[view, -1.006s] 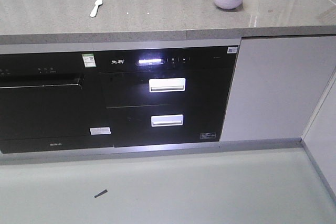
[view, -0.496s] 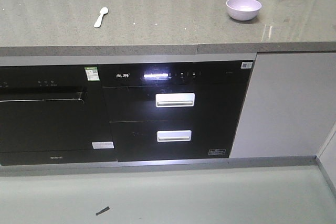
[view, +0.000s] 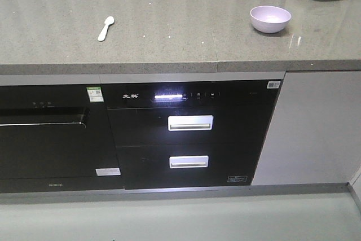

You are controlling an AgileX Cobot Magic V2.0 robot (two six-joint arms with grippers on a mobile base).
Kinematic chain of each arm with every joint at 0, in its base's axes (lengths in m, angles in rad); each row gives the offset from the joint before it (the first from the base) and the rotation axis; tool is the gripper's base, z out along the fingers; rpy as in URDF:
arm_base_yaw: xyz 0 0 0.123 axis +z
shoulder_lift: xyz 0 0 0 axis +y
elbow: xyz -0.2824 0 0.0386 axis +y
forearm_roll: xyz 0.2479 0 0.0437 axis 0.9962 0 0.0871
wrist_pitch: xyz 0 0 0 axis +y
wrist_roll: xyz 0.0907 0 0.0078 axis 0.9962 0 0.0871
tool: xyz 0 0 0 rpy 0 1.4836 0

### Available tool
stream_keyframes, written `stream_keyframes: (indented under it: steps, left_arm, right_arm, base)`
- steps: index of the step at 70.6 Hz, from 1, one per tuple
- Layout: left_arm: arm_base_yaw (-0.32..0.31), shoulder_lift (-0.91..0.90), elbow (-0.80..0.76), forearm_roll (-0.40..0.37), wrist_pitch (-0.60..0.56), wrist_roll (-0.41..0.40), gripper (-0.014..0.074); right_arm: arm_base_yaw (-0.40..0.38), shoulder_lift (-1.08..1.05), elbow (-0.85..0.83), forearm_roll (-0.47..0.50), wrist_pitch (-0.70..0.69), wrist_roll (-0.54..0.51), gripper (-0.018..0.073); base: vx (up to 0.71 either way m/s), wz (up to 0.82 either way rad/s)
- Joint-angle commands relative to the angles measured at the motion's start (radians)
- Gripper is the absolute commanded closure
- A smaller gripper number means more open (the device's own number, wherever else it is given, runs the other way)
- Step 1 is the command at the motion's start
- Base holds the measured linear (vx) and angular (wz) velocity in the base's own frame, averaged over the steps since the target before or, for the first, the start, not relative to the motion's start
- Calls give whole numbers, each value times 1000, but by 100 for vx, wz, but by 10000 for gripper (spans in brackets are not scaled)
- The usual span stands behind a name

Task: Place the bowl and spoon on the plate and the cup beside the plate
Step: 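Drive the base toward the grey counter with the spoon and bowl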

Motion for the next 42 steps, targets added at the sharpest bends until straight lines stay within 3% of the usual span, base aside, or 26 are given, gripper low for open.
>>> stream_keyframes:
  steps: [1, 42]
  left_arm:
    - [-1, -6, -27, -1, -74, -2, 603]
    - [-1, -6, -27, -1, -74, -2, 603]
  right_arm:
    - [-2, 2, -1, -7, -67, -11, 562]
    - [-2, 2, -1, -7, -67, -11, 562]
  base:
    - [17, -2]
    - [18, -2]
